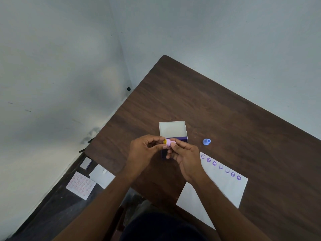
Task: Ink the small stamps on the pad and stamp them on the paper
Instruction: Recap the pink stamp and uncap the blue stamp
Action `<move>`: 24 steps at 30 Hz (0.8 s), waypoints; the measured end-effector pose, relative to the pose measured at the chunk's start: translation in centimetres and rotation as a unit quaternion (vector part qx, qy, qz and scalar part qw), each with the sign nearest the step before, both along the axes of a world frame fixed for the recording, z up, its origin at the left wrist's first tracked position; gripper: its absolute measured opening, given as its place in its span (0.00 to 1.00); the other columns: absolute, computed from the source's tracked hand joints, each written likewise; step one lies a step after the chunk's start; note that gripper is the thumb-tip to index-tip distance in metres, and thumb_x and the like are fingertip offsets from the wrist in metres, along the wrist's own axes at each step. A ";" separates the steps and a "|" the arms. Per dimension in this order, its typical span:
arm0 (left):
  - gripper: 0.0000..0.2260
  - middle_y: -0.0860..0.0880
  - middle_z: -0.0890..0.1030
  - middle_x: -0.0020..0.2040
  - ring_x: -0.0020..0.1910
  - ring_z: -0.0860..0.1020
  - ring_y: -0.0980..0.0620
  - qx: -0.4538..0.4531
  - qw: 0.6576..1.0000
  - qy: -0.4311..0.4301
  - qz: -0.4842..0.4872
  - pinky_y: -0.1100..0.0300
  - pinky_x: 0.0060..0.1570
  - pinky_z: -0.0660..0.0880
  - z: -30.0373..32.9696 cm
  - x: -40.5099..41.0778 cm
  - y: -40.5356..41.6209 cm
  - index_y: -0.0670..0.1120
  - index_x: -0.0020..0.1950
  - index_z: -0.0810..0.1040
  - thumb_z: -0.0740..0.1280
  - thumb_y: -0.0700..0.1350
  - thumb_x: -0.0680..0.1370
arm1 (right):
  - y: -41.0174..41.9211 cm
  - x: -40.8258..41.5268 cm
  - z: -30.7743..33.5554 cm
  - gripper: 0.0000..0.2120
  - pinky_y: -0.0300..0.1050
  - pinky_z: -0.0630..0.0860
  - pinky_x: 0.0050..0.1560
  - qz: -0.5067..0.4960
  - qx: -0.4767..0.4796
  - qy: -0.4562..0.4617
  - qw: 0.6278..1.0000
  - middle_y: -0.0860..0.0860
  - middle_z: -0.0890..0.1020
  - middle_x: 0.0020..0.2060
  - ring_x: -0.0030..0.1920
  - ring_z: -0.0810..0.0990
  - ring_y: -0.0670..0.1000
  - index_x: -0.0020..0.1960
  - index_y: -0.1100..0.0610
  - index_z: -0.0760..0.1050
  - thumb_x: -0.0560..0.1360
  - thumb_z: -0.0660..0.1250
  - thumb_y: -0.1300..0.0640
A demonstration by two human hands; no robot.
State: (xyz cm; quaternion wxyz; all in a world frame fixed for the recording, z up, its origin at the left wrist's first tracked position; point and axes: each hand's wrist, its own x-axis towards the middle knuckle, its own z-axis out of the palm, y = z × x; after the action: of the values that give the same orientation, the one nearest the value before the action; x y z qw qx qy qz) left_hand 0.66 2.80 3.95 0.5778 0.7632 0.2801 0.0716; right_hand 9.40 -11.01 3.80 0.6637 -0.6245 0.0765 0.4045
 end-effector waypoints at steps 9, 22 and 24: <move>0.13 0.64 0.84 0.47 0.48 0.82 0.60 -0.017 1.000 0.021 0.017 0.63 0.52 0.79 -1.1 0.1 -0.9 0.62 0.53 0.82 0.72 0.58 0.69 | -0.4 0.8 -0.1 0.05 0.52 0.83 0.43 -0.033 -0.031 -0.030 0.999 0.57 0.87 0.39 0.34 0.83 0.56 0.45 0.52 0.86 0.69 0.75 0.56; 0.10 0.54 0.84 0.50 0.48 0.81 0.57 0.020 0.998 0.054 -0.031 0.67 0.51 0.77 -1.2 4.3 -3.6 0.50 0.55 0.83 0.72 0.49 0.74 | -3.7 4.3 -0.4 0.08 0.44 0.83 0.37 -0.076 -0.123 -0.111 0.983 0.53 0.86 0.34 0.29 0.81 0.51 0.48 0.53 0.85 0.70 0.77 0.53; 0.11 0.53 0.84 0.52 0.48 0.81 0.56 0.029 0.997 0.064 -0.044 0.64 0.54 0.78 -1.2 5.0 -4.0 0.50 0.56 0.83 0.71 0.49 0.75 | -4.1 4.6 -0.4 0.09 0.43 0.82 0.36 -0.076 -0.133 -0.129 0.980 0.52 0.86 0.33 0.28 0.81 0.50 0.46 0.51 0.85 0.68 0.78 0.49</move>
State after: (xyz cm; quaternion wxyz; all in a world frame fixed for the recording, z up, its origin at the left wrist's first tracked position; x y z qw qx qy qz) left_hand 5.63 -1.24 2.74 0.5391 0.7939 0.2811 0.0050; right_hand 14.00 -15.09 3.37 0.6080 -0.7464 0.0907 0.2550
